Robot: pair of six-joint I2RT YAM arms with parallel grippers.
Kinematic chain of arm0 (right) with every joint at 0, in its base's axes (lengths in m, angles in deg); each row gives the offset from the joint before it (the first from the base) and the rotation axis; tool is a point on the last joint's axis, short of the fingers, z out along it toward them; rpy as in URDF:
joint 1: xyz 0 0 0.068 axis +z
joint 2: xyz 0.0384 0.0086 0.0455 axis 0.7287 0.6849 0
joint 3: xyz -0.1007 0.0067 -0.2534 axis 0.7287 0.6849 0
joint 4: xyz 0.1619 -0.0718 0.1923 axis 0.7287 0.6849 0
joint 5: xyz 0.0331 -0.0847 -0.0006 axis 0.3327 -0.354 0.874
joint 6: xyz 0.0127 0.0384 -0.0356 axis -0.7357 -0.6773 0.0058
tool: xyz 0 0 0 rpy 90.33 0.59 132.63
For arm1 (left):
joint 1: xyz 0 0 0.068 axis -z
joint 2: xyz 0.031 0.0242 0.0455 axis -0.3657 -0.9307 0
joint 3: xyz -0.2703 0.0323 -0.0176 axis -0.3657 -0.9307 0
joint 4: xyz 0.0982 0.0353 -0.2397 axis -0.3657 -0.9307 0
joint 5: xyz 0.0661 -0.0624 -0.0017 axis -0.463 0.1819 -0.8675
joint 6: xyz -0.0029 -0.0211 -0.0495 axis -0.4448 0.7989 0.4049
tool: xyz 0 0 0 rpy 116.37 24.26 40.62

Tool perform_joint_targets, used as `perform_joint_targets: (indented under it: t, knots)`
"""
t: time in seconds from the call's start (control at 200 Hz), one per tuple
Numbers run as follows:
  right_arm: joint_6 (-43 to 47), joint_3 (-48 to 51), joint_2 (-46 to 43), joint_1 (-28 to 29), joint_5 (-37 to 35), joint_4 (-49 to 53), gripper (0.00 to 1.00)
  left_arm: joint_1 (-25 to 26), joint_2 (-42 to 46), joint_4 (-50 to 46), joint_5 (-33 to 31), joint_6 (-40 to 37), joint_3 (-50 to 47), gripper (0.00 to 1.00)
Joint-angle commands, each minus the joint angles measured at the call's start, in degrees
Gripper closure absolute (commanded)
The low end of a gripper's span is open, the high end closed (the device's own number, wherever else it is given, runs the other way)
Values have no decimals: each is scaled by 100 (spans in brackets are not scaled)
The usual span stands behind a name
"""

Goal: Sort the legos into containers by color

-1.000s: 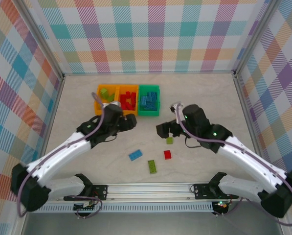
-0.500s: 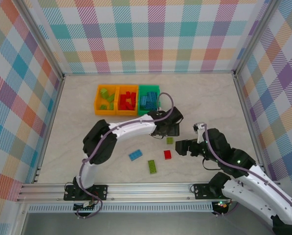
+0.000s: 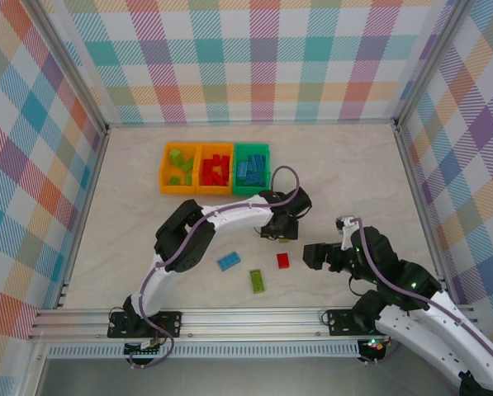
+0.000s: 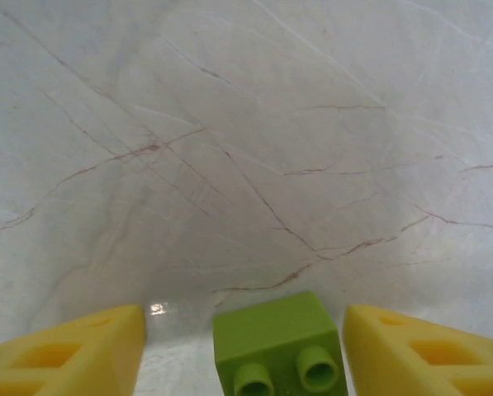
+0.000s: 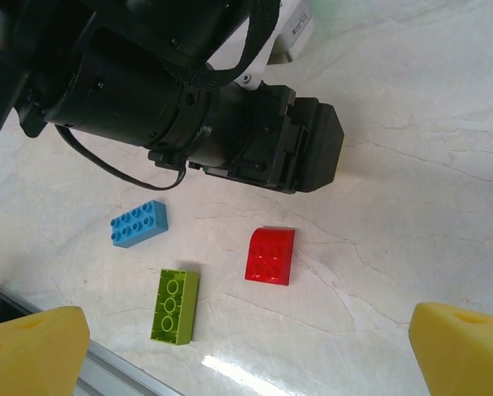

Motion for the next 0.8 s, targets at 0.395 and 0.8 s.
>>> perform_joint_targets:
  t: [0.395,0.8]
  knots:
    - [249,-384,1046,0,764,23,0,61,842,69,215,-106,-681,73]
    - [620,-788,2257,0,1247,-1348,0,-1440,2646,69,-1094,-908,-1029,75]
